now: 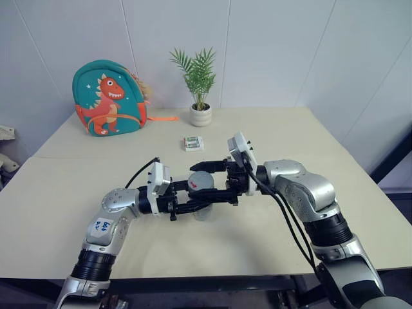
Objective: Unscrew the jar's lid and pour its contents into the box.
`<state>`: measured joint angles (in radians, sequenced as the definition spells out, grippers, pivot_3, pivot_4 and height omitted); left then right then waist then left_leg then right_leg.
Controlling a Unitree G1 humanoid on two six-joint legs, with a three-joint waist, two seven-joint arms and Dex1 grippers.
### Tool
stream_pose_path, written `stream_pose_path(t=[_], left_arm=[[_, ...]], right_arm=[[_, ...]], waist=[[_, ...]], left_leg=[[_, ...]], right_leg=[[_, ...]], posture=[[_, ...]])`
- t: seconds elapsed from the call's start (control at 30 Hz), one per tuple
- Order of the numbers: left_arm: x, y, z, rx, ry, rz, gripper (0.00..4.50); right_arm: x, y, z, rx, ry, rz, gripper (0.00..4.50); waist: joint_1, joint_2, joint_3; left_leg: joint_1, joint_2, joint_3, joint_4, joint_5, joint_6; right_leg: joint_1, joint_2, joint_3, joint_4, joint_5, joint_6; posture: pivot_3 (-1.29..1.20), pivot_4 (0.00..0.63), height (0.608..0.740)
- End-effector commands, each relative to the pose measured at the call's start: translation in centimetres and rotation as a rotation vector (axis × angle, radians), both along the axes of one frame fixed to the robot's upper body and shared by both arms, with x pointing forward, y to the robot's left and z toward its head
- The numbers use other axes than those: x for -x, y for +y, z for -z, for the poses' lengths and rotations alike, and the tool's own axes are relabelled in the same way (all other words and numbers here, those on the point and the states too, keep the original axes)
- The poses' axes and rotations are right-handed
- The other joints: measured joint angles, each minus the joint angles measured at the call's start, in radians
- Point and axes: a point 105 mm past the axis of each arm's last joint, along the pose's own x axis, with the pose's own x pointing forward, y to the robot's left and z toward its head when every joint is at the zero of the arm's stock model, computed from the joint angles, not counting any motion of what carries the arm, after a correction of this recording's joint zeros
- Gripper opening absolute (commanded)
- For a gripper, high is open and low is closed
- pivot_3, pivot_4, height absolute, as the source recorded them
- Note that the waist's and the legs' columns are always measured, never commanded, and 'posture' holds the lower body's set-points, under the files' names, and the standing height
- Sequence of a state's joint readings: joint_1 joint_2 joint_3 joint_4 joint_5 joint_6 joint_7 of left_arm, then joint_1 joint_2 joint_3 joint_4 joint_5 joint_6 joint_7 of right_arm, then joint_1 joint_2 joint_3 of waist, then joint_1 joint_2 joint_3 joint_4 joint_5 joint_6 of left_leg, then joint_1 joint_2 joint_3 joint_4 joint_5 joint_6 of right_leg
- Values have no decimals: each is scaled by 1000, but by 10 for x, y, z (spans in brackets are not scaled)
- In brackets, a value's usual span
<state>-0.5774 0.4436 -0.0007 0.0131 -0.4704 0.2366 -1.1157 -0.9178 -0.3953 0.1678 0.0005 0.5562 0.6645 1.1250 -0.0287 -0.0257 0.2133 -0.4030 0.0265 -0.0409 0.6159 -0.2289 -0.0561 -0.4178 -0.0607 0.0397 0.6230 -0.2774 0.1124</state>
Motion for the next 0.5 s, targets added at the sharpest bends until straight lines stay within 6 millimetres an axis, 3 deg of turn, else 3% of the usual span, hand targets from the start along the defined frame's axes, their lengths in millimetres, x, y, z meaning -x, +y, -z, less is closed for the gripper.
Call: stream_pose_path(t=[0.03,0.13,0.5], left_arm=[[5,-3,-9,17,-44,22,2192],[5,-3,-9,19,-44,21,2192],[6,-2,-9,17,-45,19,2192]], right_arm=[[5,3,-12,-18,-51,-25,3794],[5,2,-12,-21,-51,-24,2859],[11,-1,-21,-81,-35,-50,2859]], waist=[[0,0,0],[0,0,0],[0,0,0]], left_leg=[[0,0,0,0,0,0],[0,0,0,0,0,0],[0,0,0,0,0,0]], right_leg=[[0,0,0,0,0,0],[0,0,0,0,0,0],[0,0,0,0,0,0]], posture=[[0,150,740],[0,150,740],[0,150,740]])
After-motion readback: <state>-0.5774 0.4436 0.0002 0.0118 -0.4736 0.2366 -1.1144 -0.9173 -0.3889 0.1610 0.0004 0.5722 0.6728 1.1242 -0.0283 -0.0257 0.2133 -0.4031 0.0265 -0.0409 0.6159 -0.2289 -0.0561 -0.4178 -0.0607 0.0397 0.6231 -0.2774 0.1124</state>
